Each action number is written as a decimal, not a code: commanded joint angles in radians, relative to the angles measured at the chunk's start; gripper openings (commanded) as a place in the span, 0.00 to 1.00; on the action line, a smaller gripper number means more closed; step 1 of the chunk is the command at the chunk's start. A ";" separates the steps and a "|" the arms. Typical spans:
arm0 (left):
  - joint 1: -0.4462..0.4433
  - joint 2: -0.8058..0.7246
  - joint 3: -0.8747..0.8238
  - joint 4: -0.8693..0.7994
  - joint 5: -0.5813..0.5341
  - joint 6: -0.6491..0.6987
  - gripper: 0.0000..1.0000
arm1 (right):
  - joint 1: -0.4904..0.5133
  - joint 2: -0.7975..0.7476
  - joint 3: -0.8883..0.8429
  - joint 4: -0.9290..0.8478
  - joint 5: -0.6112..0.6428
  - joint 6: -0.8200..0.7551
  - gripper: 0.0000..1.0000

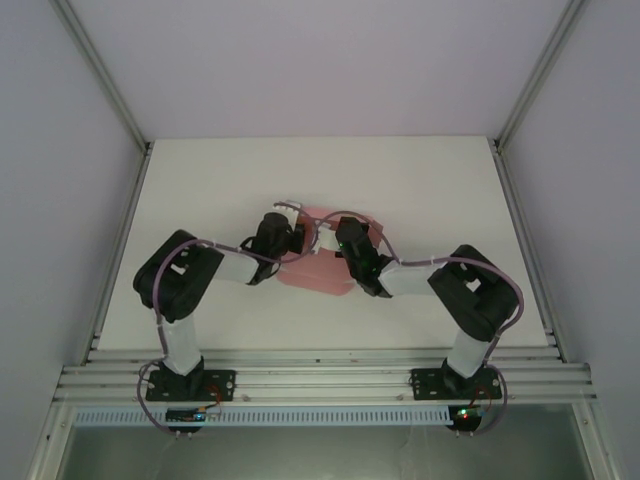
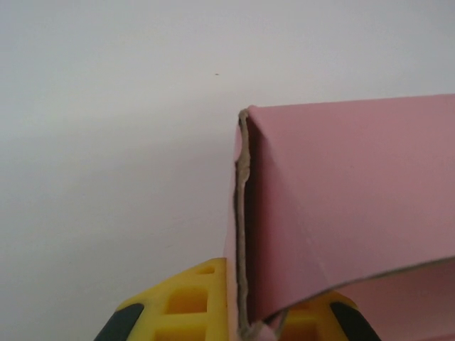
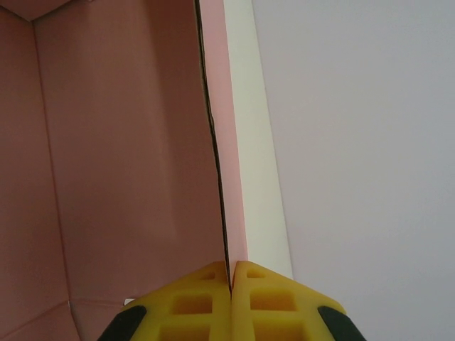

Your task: Assemble paper box

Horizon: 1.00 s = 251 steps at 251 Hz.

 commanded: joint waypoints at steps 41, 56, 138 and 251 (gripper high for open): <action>0.007 0.050 0.005 0.002 -0.103 -0.035 0.24 | 0.002 0.002 -0.009 -0.174 -0.024 0.102 0.00; 0.007 0.050 0.025 -0.029 -0.086 -0.039 0.24 | 0.002 0.006 -0.007 -0.175 -0.021 0.105 0.00; 0.004 0.054 0.078 -0.065 -0.153 -0.087 0.00 | 0.002 0.008 -0.002 -0.192 -0.020 0.120 0.00; -0.004 0.035 -0.008 0.042 -0.039 -0.045 0.00 | -0.041 -0.145 0.034 -0.439 -0.199 0.350 0.55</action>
